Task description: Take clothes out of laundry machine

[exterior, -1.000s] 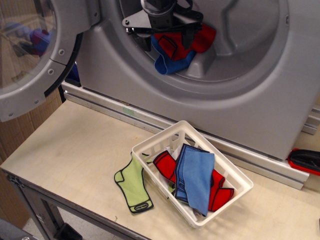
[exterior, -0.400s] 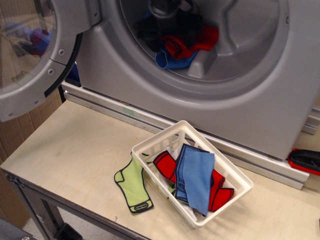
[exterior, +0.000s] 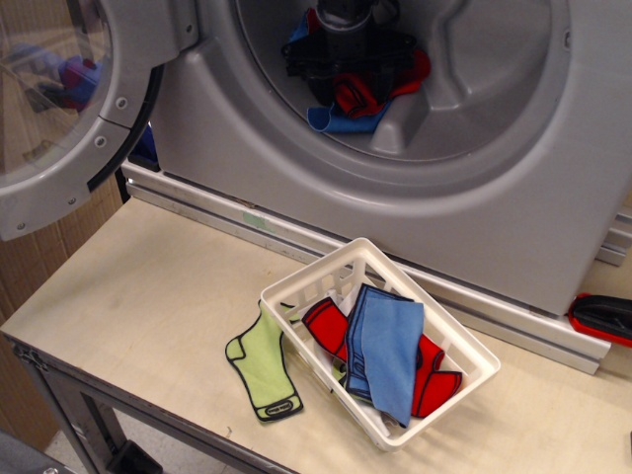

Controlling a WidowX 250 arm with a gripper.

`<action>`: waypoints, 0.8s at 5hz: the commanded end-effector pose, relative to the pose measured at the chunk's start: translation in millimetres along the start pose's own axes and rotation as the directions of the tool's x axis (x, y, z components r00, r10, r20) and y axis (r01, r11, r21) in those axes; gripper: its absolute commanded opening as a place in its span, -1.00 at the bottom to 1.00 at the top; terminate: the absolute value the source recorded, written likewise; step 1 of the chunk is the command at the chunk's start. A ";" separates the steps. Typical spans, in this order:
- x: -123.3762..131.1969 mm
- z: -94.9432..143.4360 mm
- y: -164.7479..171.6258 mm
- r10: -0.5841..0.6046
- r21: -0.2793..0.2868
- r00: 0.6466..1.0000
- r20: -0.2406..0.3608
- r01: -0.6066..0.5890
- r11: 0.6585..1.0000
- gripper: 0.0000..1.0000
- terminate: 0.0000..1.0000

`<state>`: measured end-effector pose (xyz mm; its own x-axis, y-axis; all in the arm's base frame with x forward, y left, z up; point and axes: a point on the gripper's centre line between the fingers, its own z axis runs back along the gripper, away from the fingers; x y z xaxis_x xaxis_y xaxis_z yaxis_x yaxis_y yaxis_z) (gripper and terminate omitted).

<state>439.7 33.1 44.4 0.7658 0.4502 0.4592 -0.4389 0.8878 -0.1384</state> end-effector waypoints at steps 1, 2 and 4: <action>-2.4 8.9 13.0 0.049 -0.005 0.997 0.058 -0.049 0.999 -1.00 -1.00; -6.9 20.5 20.3 0.030 0.035 0.998 0.063 -0.032 0.999 -1.00 -1.00; -18.1 67.0 11.9 0.050 0.058 0.992 0.119 -0.057 0.997 -1.00 -1.00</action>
<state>387.4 27.4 66.6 0.7185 0.4856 0.4980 -0.5190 0.8509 -0.0811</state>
